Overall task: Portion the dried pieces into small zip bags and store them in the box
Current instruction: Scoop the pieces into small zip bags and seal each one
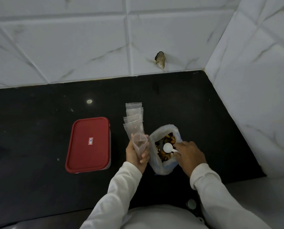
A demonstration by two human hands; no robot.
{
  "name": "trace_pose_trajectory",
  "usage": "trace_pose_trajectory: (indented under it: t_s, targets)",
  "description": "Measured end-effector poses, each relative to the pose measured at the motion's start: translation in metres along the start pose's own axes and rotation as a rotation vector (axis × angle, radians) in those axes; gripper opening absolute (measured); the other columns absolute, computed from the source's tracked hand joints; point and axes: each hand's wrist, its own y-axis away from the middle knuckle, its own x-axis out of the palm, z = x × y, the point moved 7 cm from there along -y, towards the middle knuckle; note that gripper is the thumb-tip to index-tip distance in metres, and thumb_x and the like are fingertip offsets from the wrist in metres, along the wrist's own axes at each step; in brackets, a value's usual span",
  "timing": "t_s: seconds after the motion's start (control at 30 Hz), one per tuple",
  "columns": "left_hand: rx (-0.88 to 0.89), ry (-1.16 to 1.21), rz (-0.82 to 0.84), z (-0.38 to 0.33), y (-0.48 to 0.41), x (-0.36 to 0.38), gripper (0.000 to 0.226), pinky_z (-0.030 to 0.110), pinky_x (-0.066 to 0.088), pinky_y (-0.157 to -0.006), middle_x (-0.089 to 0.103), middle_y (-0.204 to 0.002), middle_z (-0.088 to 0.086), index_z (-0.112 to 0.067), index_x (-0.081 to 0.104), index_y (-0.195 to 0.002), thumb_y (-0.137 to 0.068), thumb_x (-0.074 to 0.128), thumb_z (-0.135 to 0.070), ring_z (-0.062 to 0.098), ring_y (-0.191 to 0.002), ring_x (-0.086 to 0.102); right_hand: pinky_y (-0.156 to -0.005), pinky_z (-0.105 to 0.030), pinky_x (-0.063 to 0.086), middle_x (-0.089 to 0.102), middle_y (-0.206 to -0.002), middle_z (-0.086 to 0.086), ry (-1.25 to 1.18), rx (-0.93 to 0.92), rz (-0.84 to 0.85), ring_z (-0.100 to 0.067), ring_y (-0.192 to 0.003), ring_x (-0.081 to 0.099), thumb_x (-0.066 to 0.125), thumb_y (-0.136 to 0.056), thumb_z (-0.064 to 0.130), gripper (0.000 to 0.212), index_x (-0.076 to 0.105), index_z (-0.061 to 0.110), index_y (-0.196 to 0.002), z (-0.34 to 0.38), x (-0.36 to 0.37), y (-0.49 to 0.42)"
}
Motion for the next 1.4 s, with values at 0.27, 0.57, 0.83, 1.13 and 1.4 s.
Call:
trace_pose_trajectory:
  t_s: [0.27,0.57,0.83,1.13,1.4]
  targets:
    - [-0.049,-0.025,0.001,0.016,-0.003,-0.004,0.053,0.017,0.028,-0.029,0.055,-0.067,0.006,-0.009,0.068,-0.101,-0.102,0.037,-0.052,0.010,-0.039,0.042,-0.085,-0.031,0.048,0.060,-0.113,0.002,0.048,-0.039,-0.033,-0.016,-0.102,0.051,0.055,-0.094,0.028,0.026,0.059,0.027,-0.120,0.001,0.007,-0.005]
    - [-0.023,-0.176,-0.182,0.027,-0.005,-0.015,0.057,0.021,0.029,-0.036,0.053,-0.064,0.005,-0.017,0.070,-0.107,-0.097,0.039,-0.063,0.013,-0.045,0.041,-0.090,-0.026,0.048,0.067,-0.113,-0.004,-0.247,-0.044,-0.027,-0.018,-0.105,0.061,0.054,-0.096,0.015,0.025,0.069,0.017,-0.116,0.006,0.005,-0.005]
    - [0.005,-0.174,-0.241,0.028,-0.006,-0.015,0.053,0.021,0.030,-0.040,0.056,-0.064,0.005,-0.016,0.070,-0.107,-0.098,0.041,-0.060,0.013,-0.048,0.042,-0.079,-0.017,0.052,0.072,-0.098,0.002,-0.500,-0.022,-0.003,-0.013,-0.092,0.067,0.060,-0.093,0.015,0.019,0.075,0.021,-0.102,0.009,0.013,-0.003]
    - [-0.019,-0.176,-0.257,0.029,-0.006,-0.016,0.054,0.021,0.031,-0.040,0.057,-0.064,0.005,-0.014,0.069,-0.113,-0.097,0.044,-0.059,0.013,-0.046,0.044,-0.075,-0.004,0.038,0.069,-0.099,0.011,-0.617,0.079,0.102,-0.003,-0.094,0.061,0.060,-0.093,0.016,0.017,0.075,0.021,-0.102,0.014,0.020,-0.008]
    - [0.018,-0.140,-0.245,0.022,-0.003,-0.015,0.047,0.021,0.030,-0.040,0.056,-0.063,0.004,-0.017,0.072,-0.098,-0.096,0.047,-0.057,0.013,-0.046,0.044,-0.067,-0.014,0.050,0.073,-0.087,-0.005,-0.979,0.290,0.209,-0.012,-0.083,0.068,0.066,-0.090,0.015,0.016,0.075,0.029,-0.092,-0.001,0.018,-0.003]
